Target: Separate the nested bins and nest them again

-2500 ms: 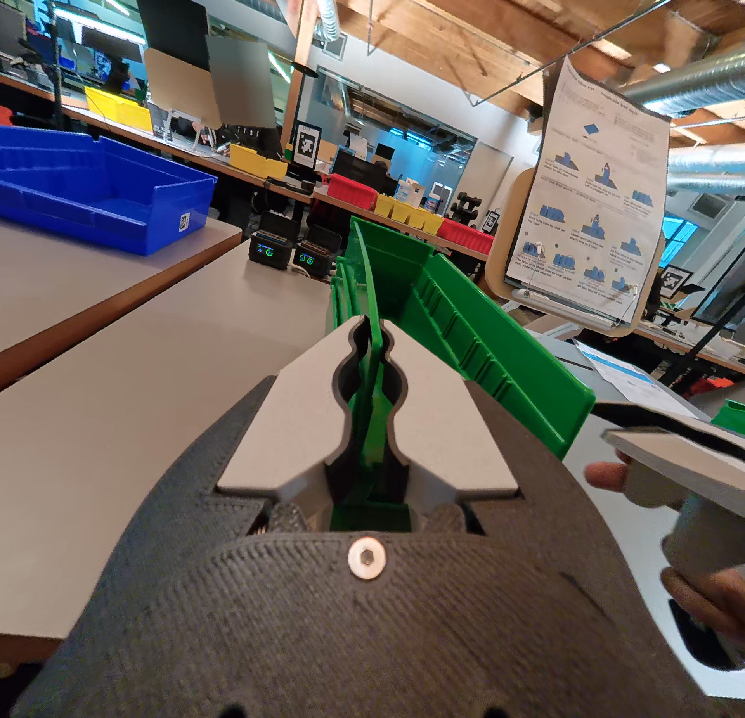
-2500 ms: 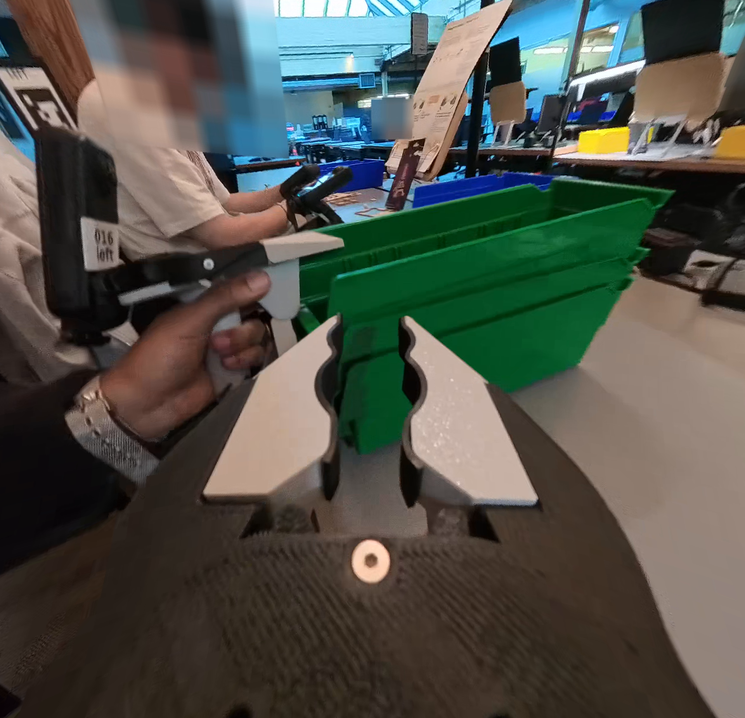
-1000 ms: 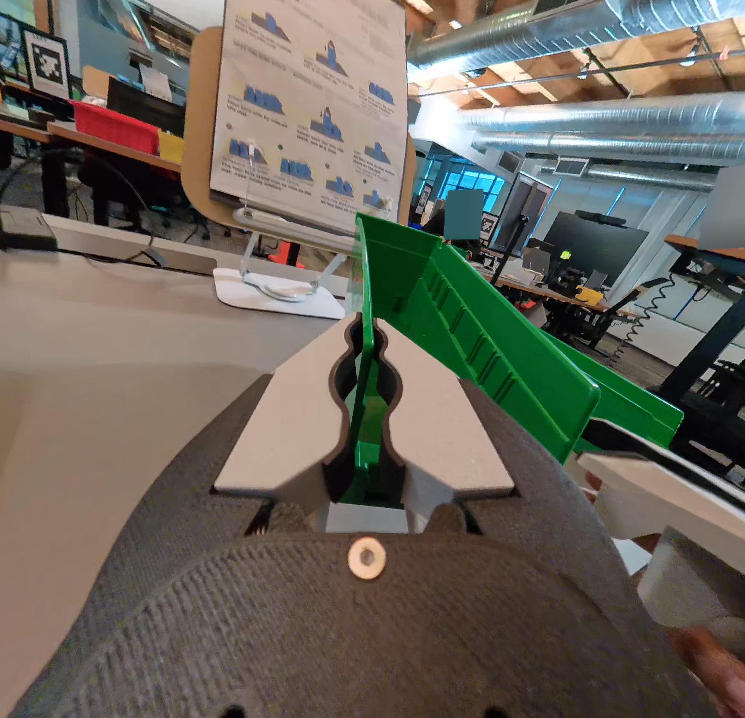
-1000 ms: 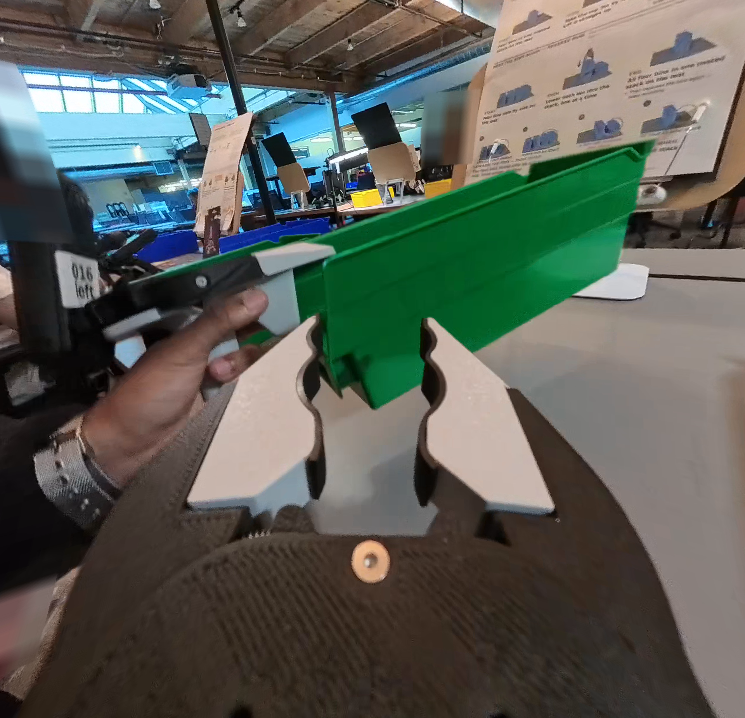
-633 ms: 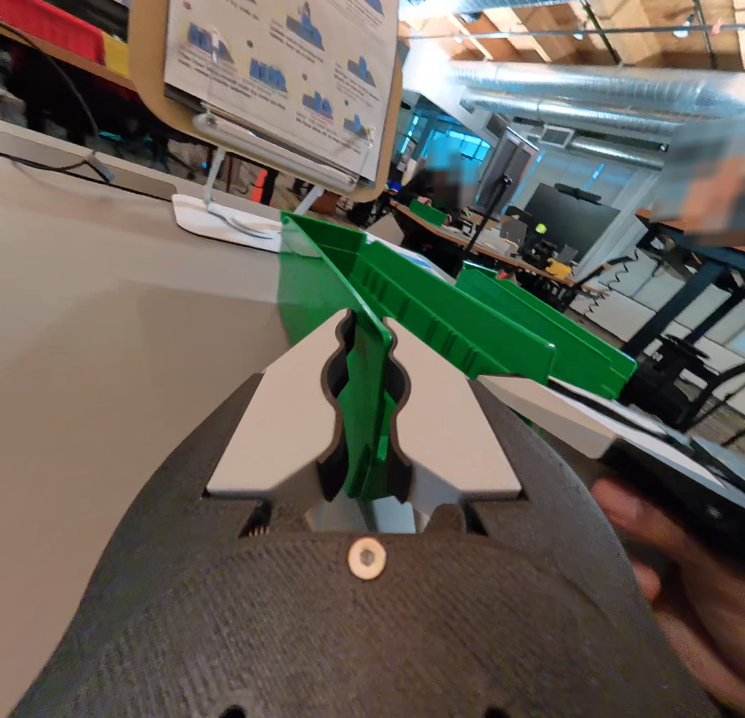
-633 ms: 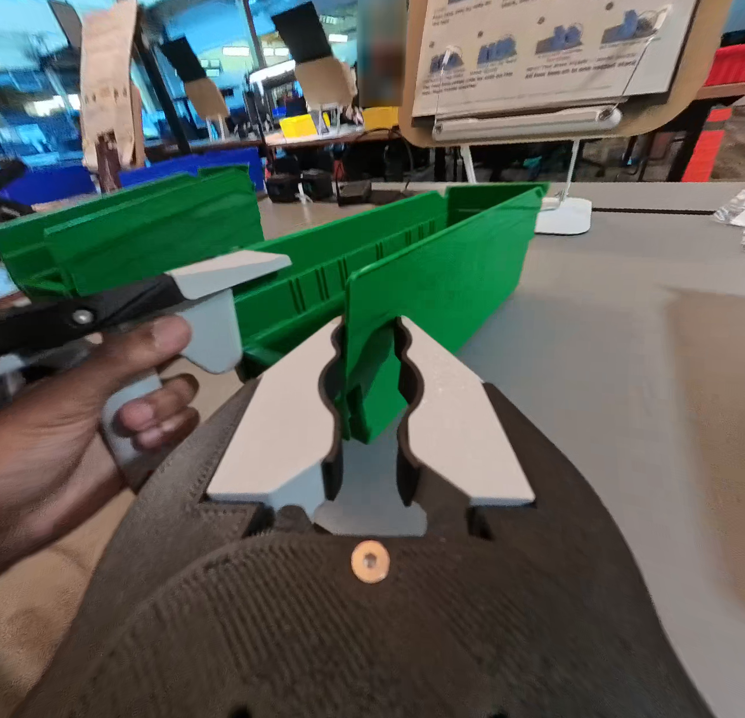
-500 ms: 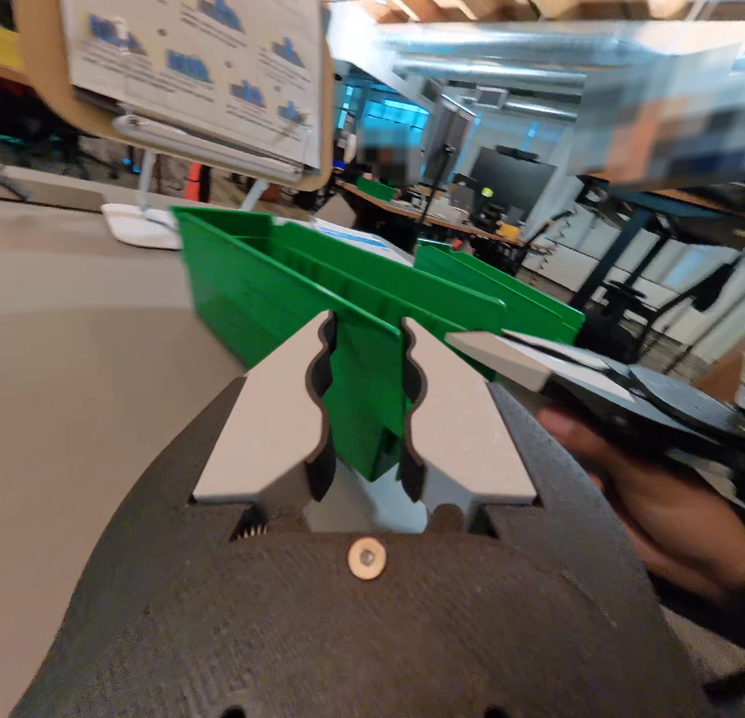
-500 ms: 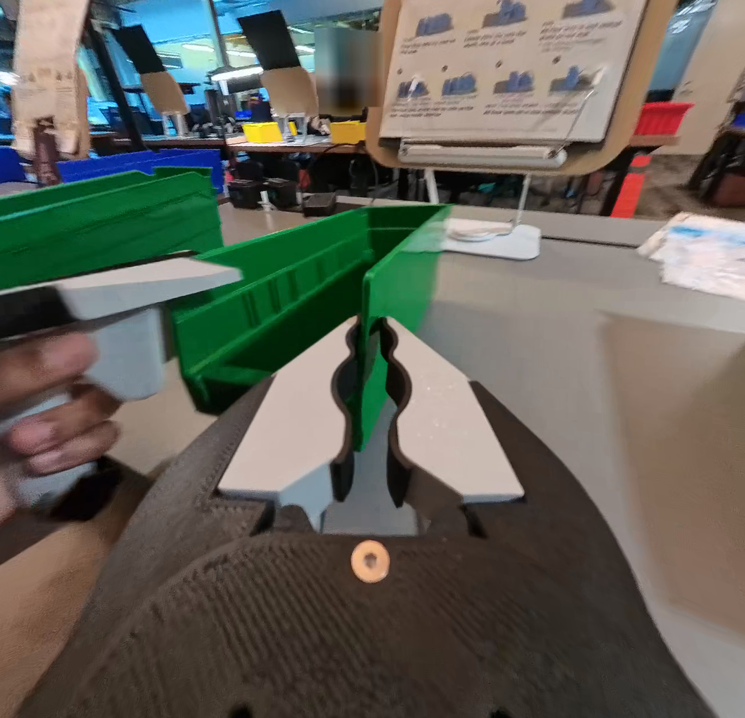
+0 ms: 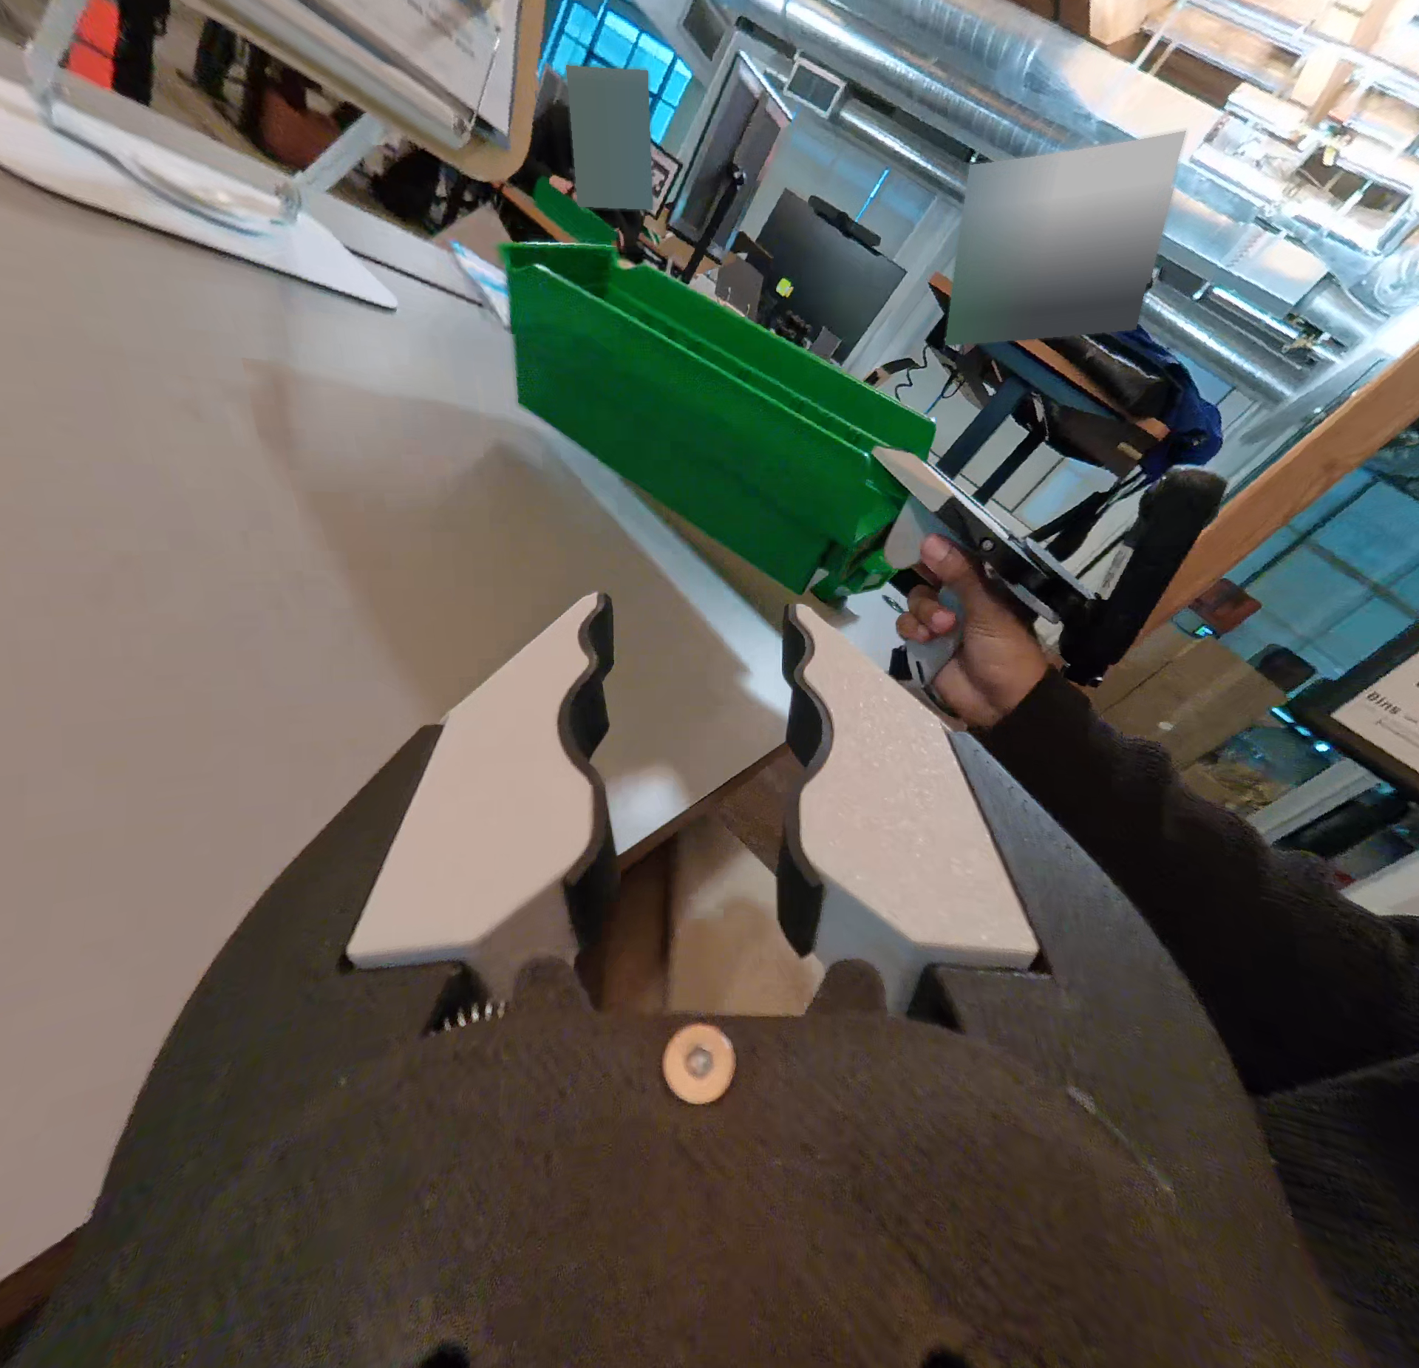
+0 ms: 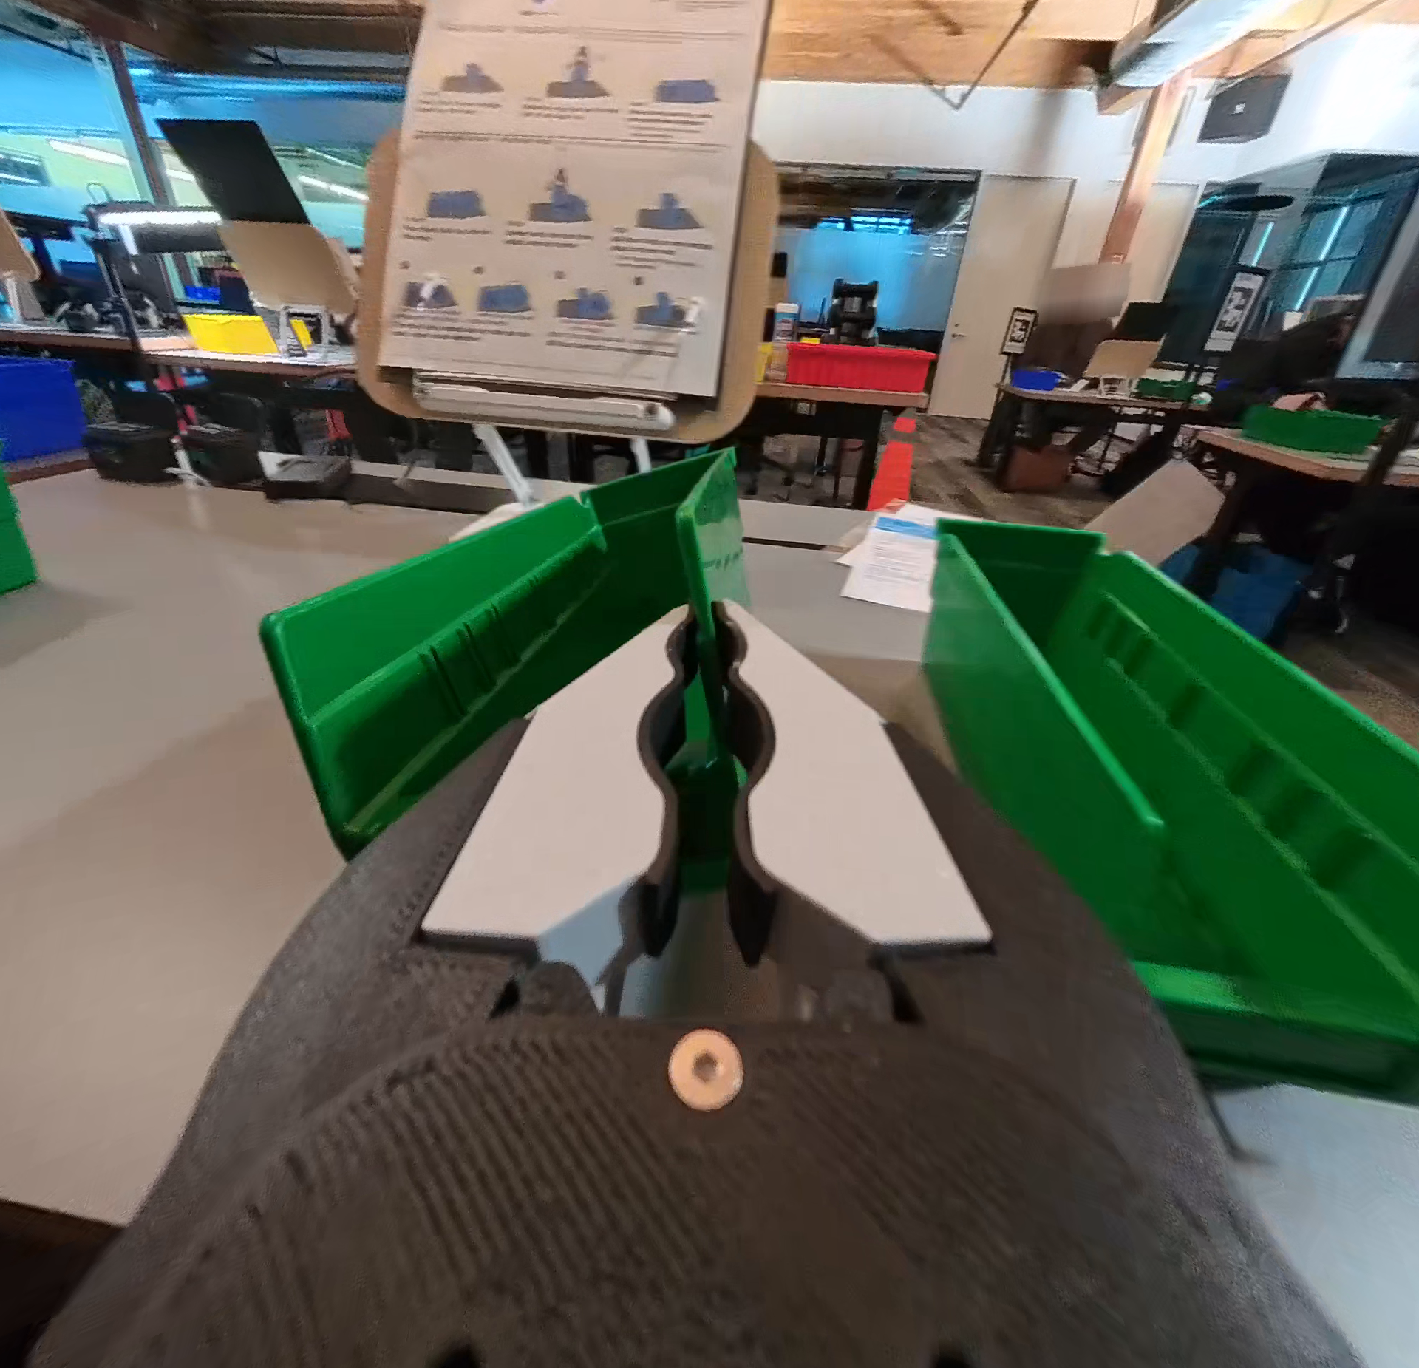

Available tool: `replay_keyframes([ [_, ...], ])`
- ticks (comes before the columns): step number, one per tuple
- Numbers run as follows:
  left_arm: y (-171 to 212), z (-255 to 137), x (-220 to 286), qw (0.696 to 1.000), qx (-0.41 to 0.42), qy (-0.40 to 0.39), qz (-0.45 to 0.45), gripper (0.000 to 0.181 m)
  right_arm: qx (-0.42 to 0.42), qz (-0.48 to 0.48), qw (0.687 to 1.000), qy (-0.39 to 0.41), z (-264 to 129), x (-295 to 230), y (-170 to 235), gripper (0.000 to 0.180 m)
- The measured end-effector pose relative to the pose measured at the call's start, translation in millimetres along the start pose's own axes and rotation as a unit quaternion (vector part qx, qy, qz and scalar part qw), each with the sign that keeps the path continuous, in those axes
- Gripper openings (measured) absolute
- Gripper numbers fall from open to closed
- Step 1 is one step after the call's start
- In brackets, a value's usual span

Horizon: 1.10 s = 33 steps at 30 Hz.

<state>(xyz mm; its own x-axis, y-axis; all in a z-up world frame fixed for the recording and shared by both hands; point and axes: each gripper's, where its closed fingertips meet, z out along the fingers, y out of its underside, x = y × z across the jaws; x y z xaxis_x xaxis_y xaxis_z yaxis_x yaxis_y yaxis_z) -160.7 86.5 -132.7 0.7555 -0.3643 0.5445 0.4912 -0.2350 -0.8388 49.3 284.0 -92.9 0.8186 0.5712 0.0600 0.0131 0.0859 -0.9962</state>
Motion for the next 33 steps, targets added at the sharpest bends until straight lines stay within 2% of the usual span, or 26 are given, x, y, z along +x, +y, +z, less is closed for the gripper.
replay_keyframes([
  [5, 2.1, 2.0, -7.6, 0.999, -0.011, 0.007, -0.037, 0.041, -0.005, 0.065, 0.997, 0.028, -2.4, 43.8, 19.2, 0.002],
  [8, 3.4, 3.1, -11.8, 0.998, -0.017, 0.007, -0.052, 0.041, -0.015, 0.061, 0.997, 0.04, 1.1, 49.1, 28.7, 0.002],
  [13, 4.0, 3.9, -18.5, 0.998, -0.02, 0.001, -0.067, 0.04, -0.132, 0.037, 0.99, 0.046, -0.4, 47.7, 70.8, 0.002],
  [28, 5.5, 3.9, -33.1, 0.997, -0.025, -0.026, -0.066, 0.04, -0.158, 0.031, 0.985, 0.056, -6.5, 45.1, 77.1, 0.001],
  [33, 8.7, 5.6, -35.2, 0.997, -0.032, -0.029, -0.066, 0.04, -0.163, -0.007, 0.985, 0.061, -6.1, 45.1, 77.3, 0.003],
])
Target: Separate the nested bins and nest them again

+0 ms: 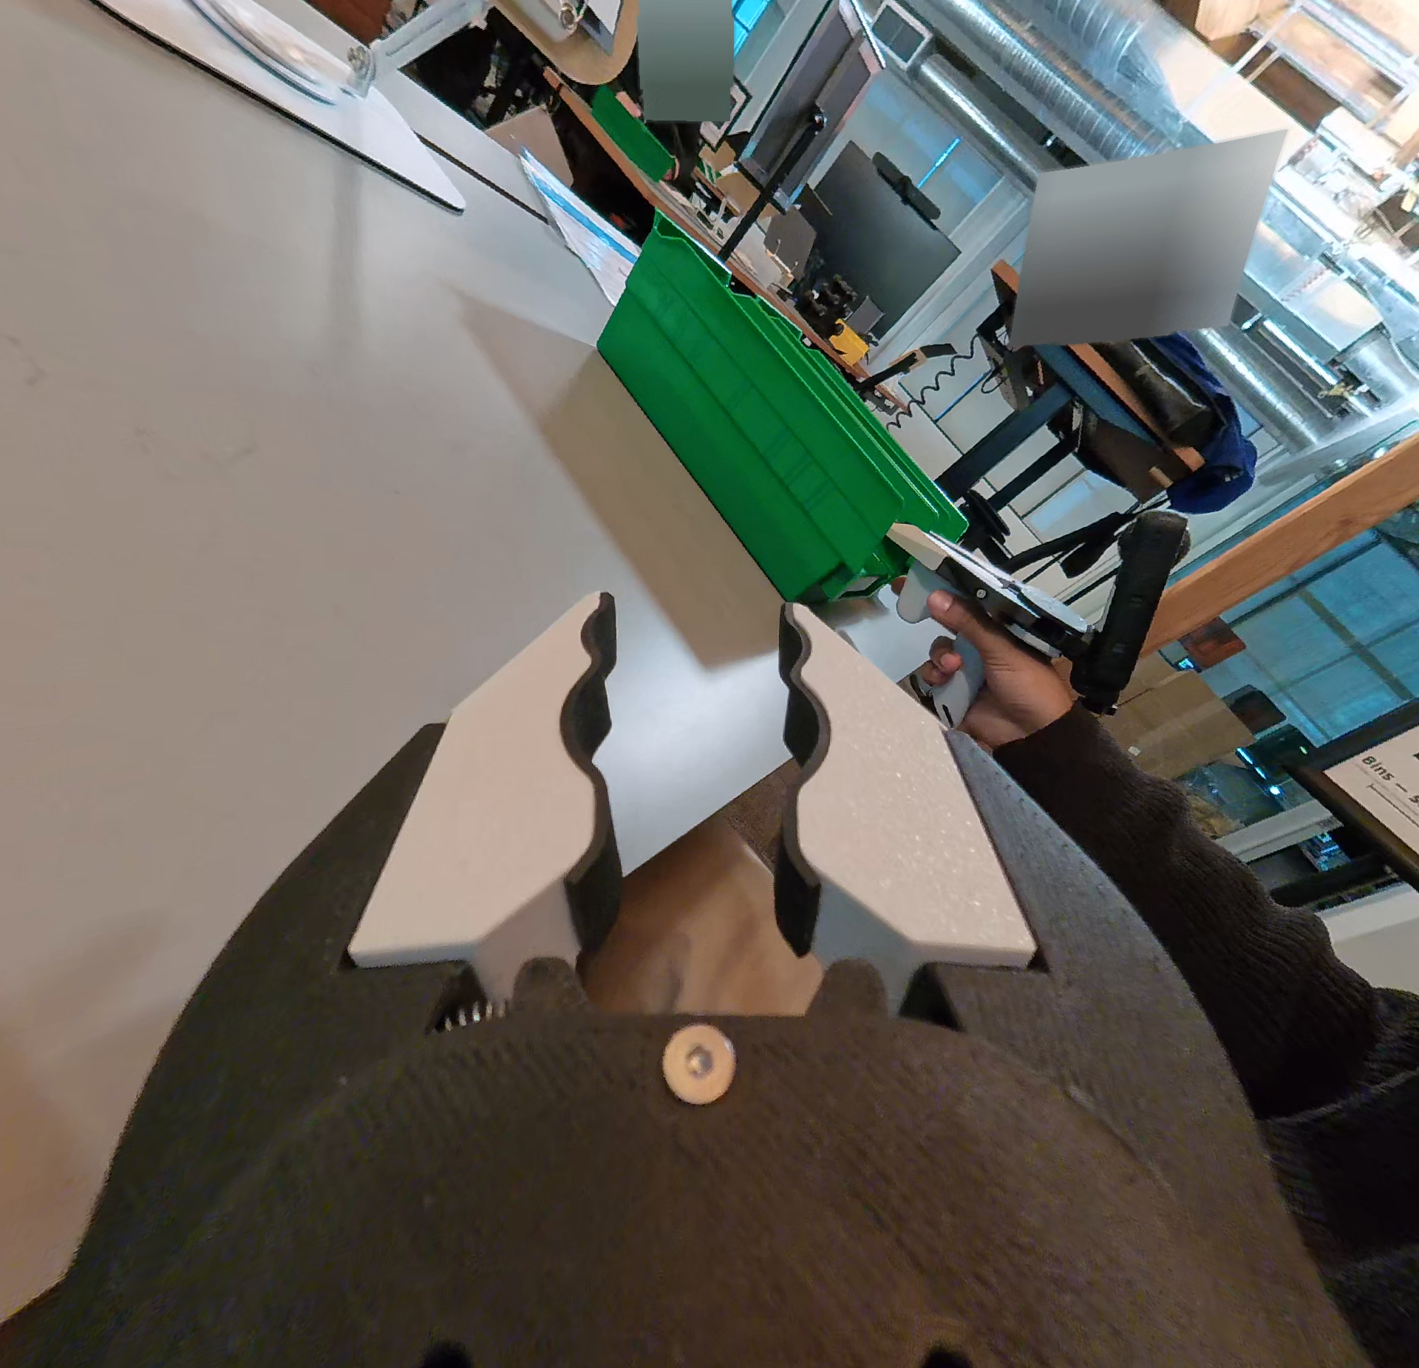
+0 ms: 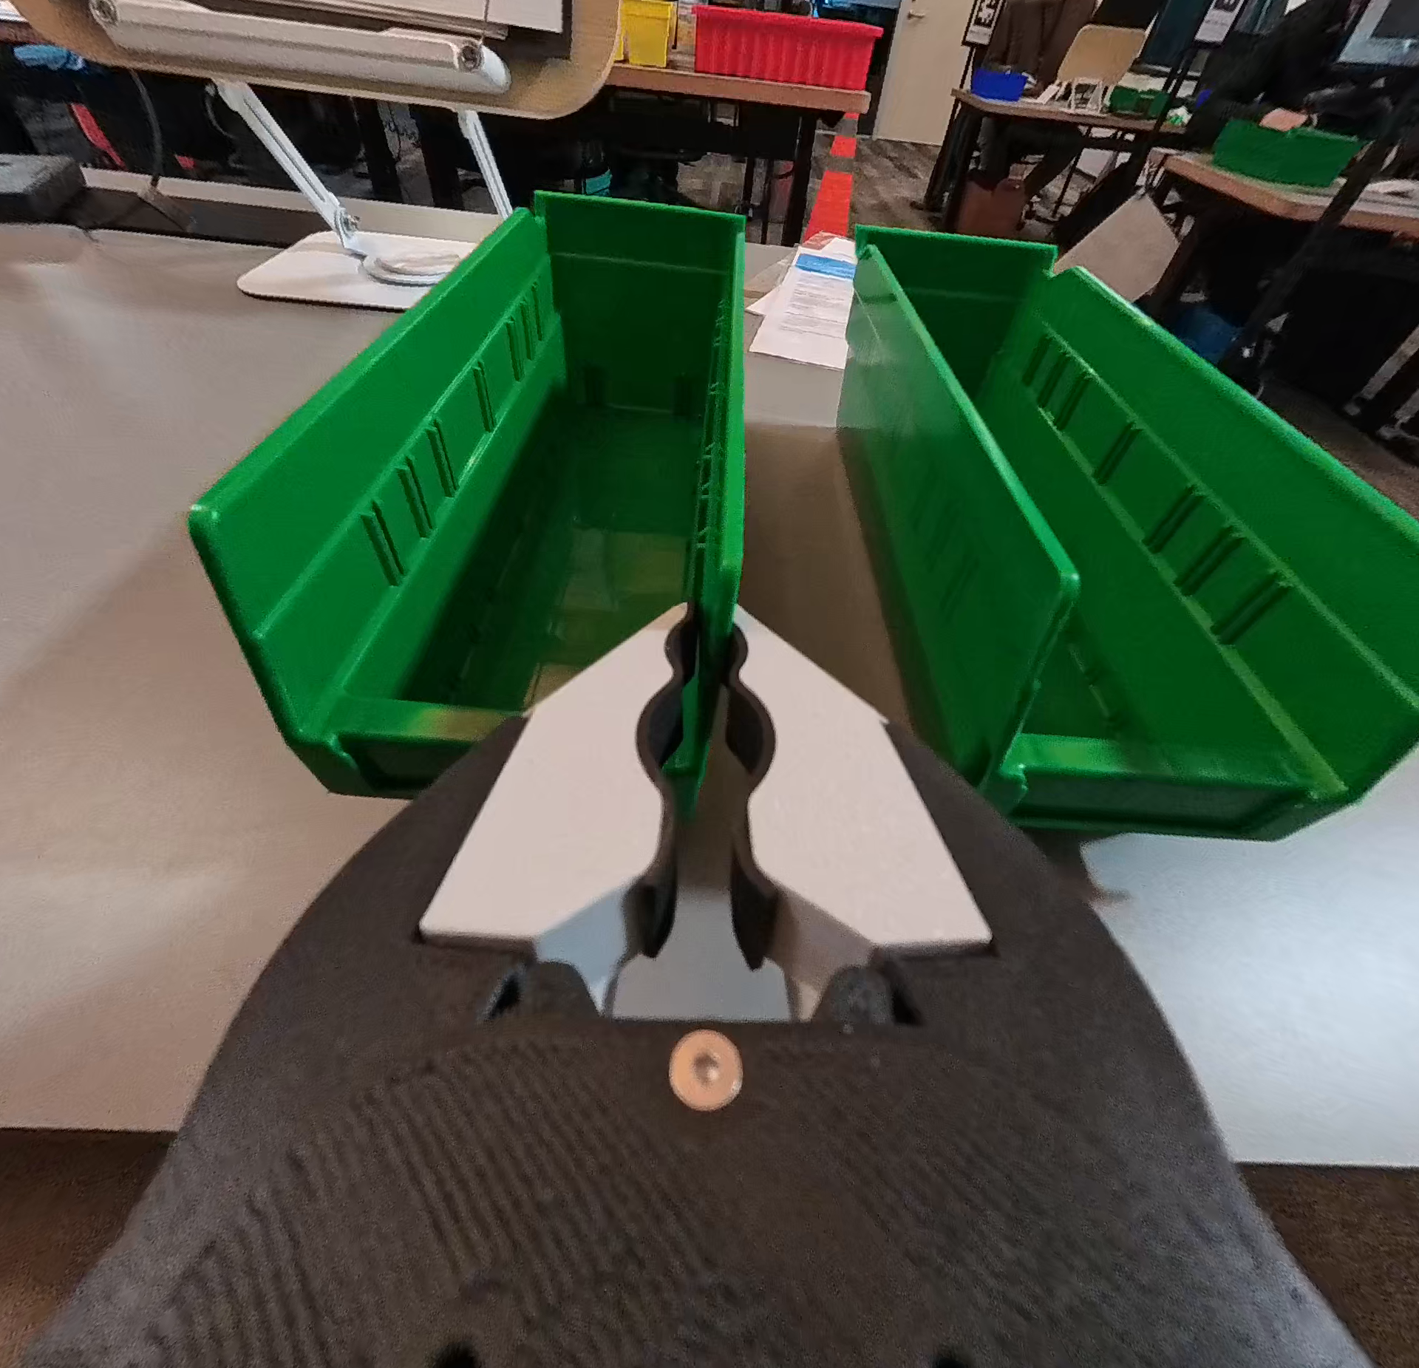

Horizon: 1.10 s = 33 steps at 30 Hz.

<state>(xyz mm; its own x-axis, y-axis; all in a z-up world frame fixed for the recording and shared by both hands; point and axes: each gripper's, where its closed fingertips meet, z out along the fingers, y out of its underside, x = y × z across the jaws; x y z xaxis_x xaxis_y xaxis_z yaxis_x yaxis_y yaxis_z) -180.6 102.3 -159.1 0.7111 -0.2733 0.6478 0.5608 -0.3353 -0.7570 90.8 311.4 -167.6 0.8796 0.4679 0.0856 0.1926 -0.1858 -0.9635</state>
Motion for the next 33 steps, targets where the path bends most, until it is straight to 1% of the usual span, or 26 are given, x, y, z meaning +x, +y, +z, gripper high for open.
replay_keyframes([
  [1, 0.5, 0.1, 0.8, 1.0, -0.001, 0.002, 0.0, 0.04, 0.0, 0.001, 1.0, -0.002, 0.4, -0.9, -0.2, 0.003],
  [6, 4.3, 1.4, 5.4, 1.0, -0.01, 0.004, 0.011, 0.039, 0.002, 0.0, 1.0, 0.01, -2.5, 0.8, -5.9, 0.031],
  [8, 5.0, 1.7, 7.3, 1.0, -0.01, 0.001, 0.026, 0.039, 0.028, 0.011, 0.999, 0.016, -11.5, 0.9, -19.1, 0.043],
  [9, 5.1, 2.0, 8.1, 0.999, -0.009, -0.001, 0.037, 0.04, 0.05, 0.015, 0.999, 0.017, -17.4, -0.2, -29.1, 0.047],
  [10, 5.3, 2.3, 8.4, 0.999, -0.011, -0.004, 0.049, 0.042, 0.077, 0.015, 0.997, 0.016, -23.6, -2.5, -40.8, 0.047],
  [12, 7.3, 3.7, 7.8, 0.997, -0.018, -0.016, 0.076, 0.045, 0.147, 0.006, 0.989, 0.006, -37.8, -14.0, -67.9, 0.04],
  [14, 12.1, 5.9, 7.4, 0.995, -0.033, -0.028, 0.094, 0.045, 0.201, 0.004, 0.979, -0.043, -50.3, -43.7, -88.8, 0.037],
  [17, 21.6, 9.6, 14.2, 0.991, -0.058, -0.021, 0.118, 0.053, 0.226, 0.043, 0.957, -0.177, -64.4, -113.7, -98.1, 0.037],
  [19, 22.7, 11.3, 18.4, 0.988, -0.06, -0.015, 0.14, 0.061, 0.206, 0.098, 0.933, -0.278, -73.6, -163.1, -93.9, 0.039],
  [21, 21.0, 11.7, 17.6, 0.984, -0.057, -0.017, 0.165, 0.061, 0.155, 0.14, 0.907, -0.365, -80.8, -207.0, -81.2, 0.045],
  [22, 22.1, 11.9, 15.9, 0.982, -0.062, -0.019, 0.179, 0.059, 0.125, 0.154, 0.896, -0.397, -83.4, -224.4, -73.4, 0.05],
  [24, 26.0, 12.5, 9.0, 0.976, -0.079, -0.036, 0.198, 0.059, 0.074, 0.186, 0.874, -0.443, -85.4, -245.8, -62.4, 0.066],
  [25, 26.1, 12.6, 6.5, 0.975, -0.081, -0.043, 0.203, 0.059, 0.051, 0.199, 0.867, -0.454, -83.2, -249.8, -57.5, 0.071],
  [27, 17.8, 10.1, 3.9, 0.974, -0.067, -0.059, 0.21, 0.06, 0.019, 0.209, 0.861, -0.463, -76.7, -249.0, -48.8, 0.072],
  [29, 0.6, 4.2, 2.1, 0.971, -0.031, -0.08, 0.222, 0.062, -0.006, 0.191, 0.872, -0.45, -67.1, -242.3, -36.4, 0.07],
  [31, -28.6, -9.1, -3.4, 0.963, 0.024, -0.119, 0.241, 0.065, -0.026, 0.168, 0.886, -0.431, -60.8, -235.0, -26.0, 0.066],
  [32, -51.4, -21.4, -6.8, 0.954, 0.069, -0.147, 0.251, 0.065, -0.027, 0.159, 0.889, -0.428, -61.1, -233.2, -23.3, 0.064],
  [33, -78.8, -39.9, -10.8, 0.94, 0.124, -0.183, 0.262, 0.064, -0.028, 0.151, 0.891, -0.426, -62.2, -232.2, -21.3, 0.063],
])
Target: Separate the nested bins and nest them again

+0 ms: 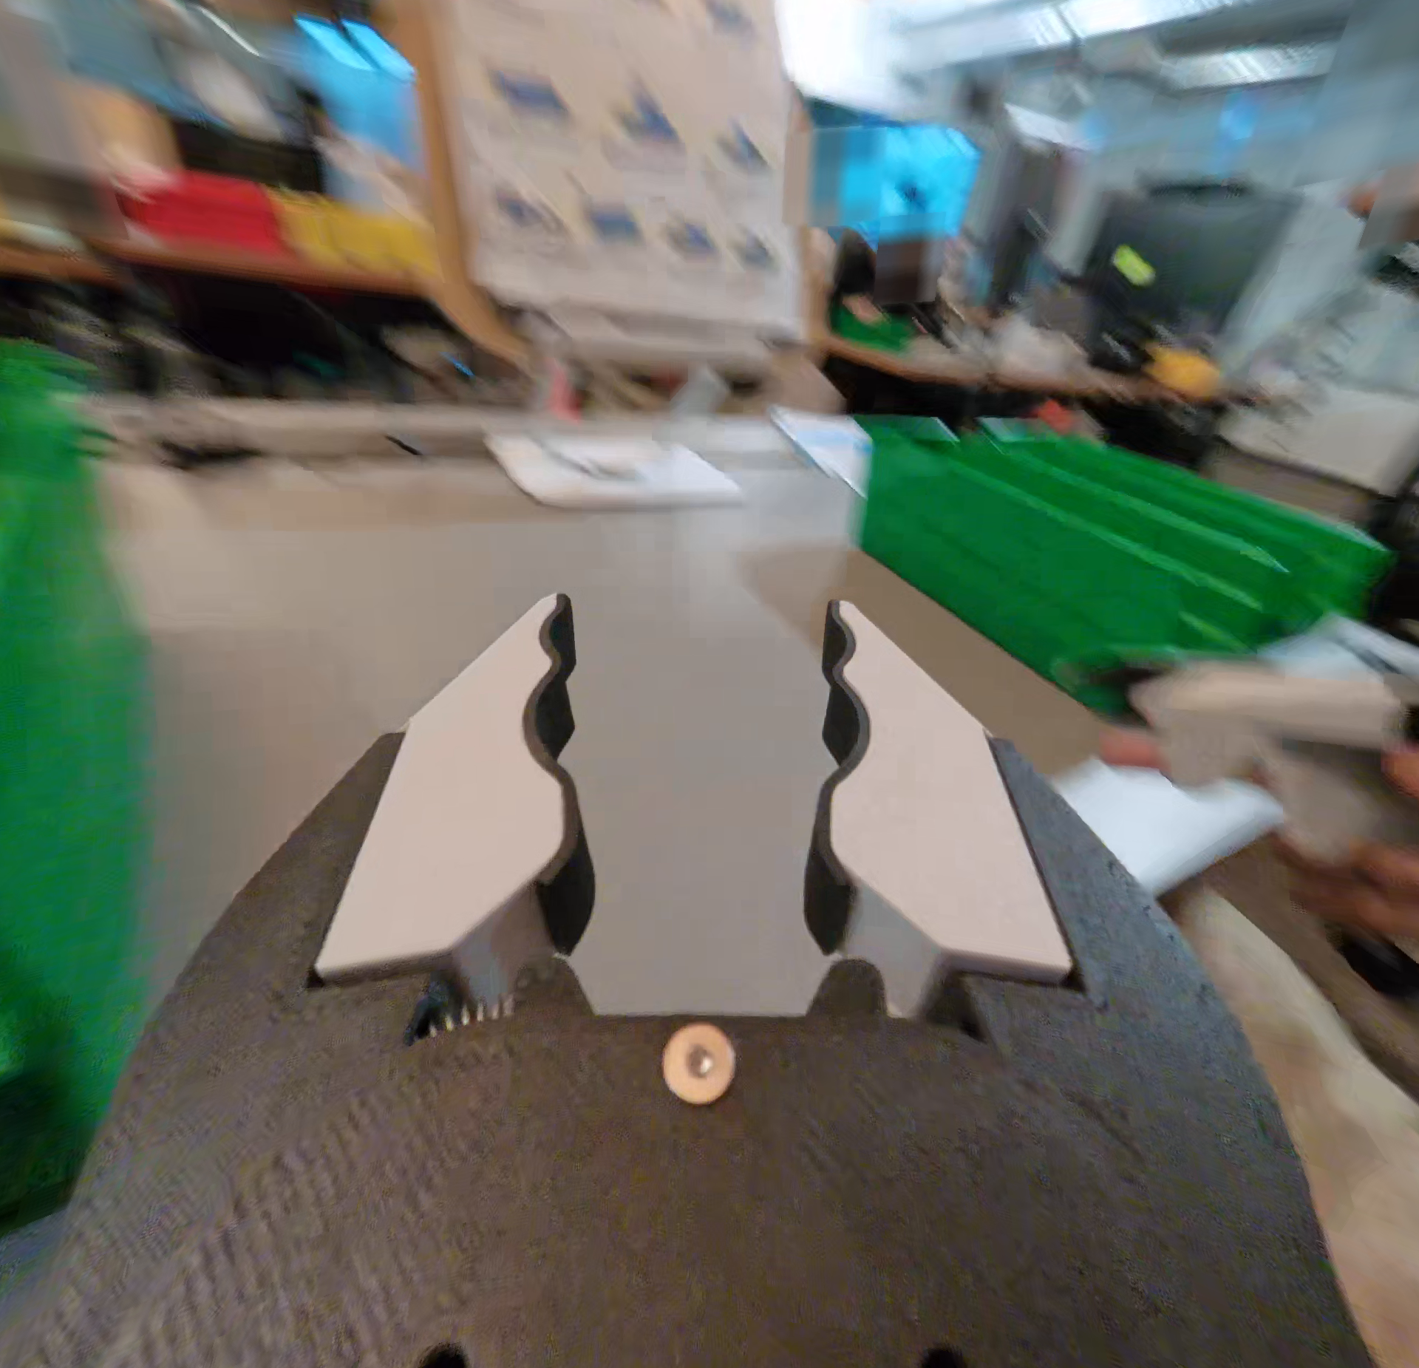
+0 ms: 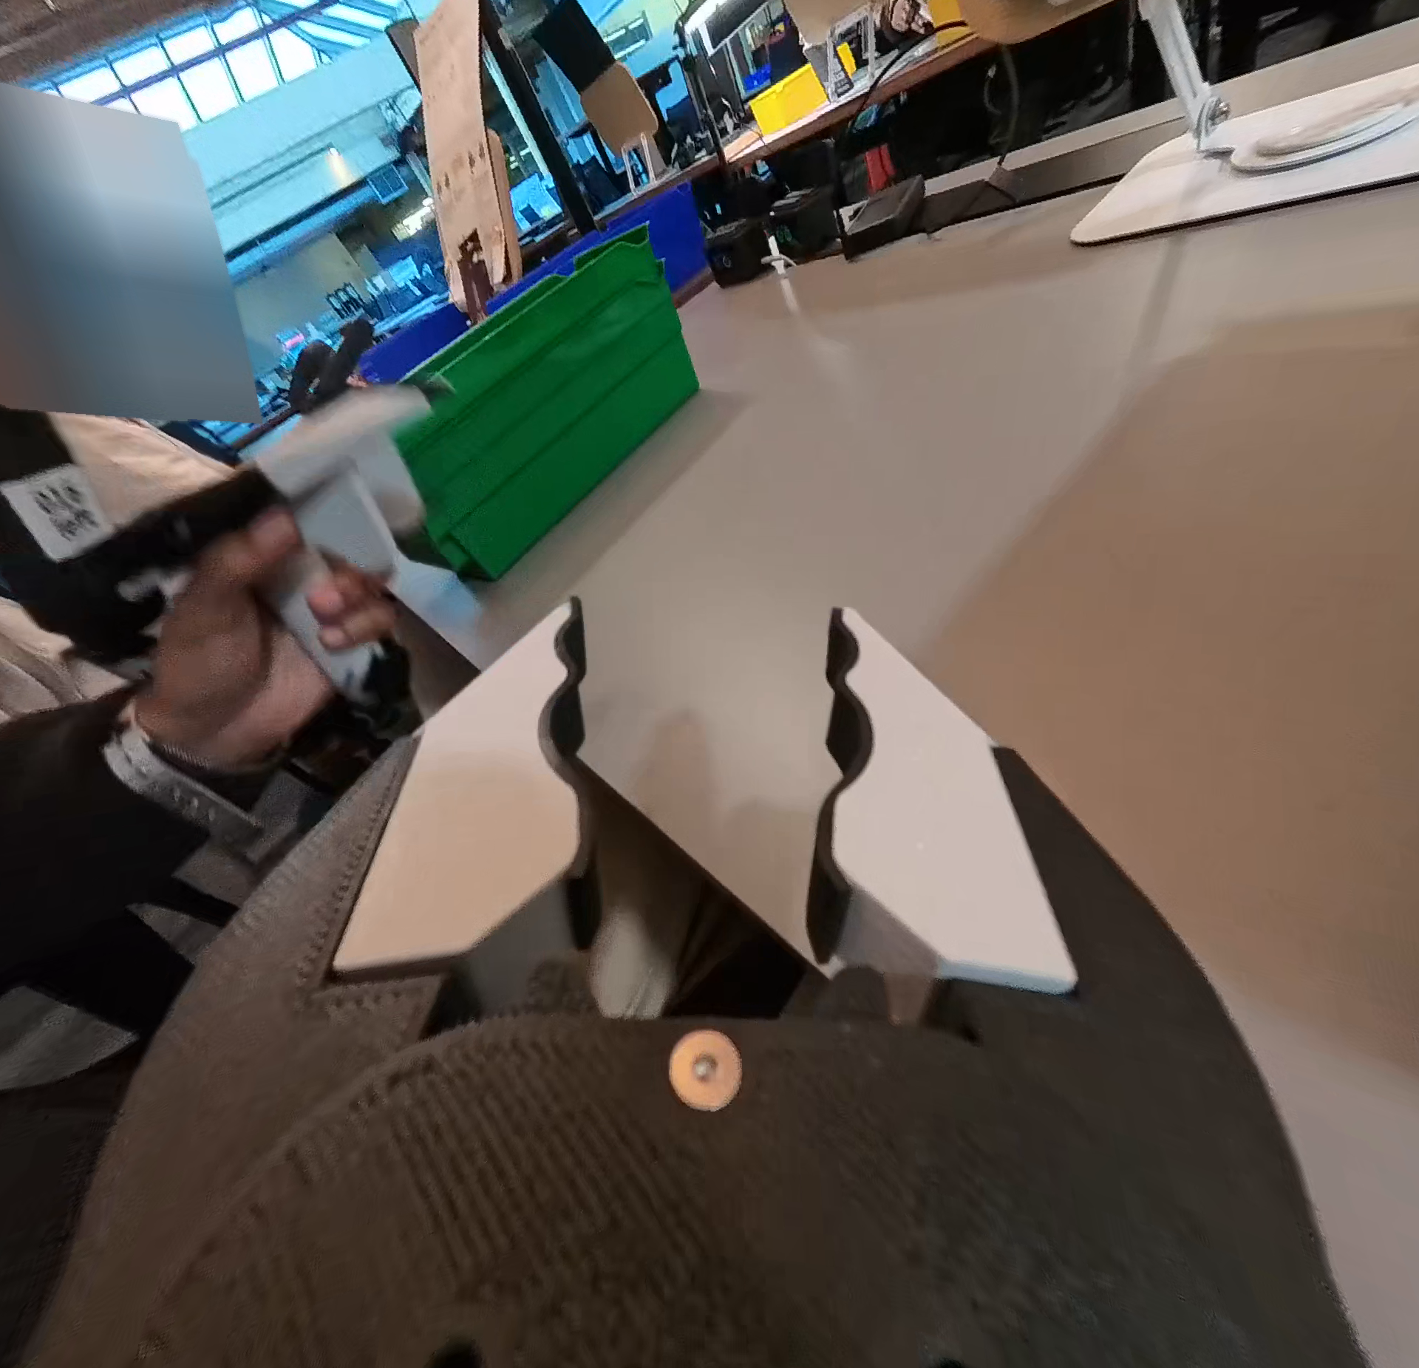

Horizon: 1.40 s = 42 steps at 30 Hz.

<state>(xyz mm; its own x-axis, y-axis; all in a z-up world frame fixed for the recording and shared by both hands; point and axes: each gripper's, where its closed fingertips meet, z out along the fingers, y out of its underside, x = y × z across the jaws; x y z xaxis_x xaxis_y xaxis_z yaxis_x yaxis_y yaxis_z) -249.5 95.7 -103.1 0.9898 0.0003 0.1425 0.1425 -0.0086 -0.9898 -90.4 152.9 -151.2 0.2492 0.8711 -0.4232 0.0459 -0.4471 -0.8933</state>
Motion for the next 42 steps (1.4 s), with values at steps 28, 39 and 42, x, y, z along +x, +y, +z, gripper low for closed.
replay_keyframes([
  [28, -9.7, -100.5, -230.0, 0.962, 0.018, -0.245, -0.122, 0.005, -0.09, -0.07, 0.993, -0.029, 51.4, -19.2, 27.9, 0.05],
  [39, -15.7, -97.5, -228.0, 0.967, 0.013, -0.237, -0.097, 0.005, -0.099, -0.046, 0.993, -0.054, 63.4, -25.3, 28.3, 0.046],
  [42, -14.1, -98.2, -230.9, 0.966, 0.018, -0.238, -0.103, 0.008, -0.11, -0.061, 0.991, -0.048, 60.4, -25.1, 33.3, 0.046],
])
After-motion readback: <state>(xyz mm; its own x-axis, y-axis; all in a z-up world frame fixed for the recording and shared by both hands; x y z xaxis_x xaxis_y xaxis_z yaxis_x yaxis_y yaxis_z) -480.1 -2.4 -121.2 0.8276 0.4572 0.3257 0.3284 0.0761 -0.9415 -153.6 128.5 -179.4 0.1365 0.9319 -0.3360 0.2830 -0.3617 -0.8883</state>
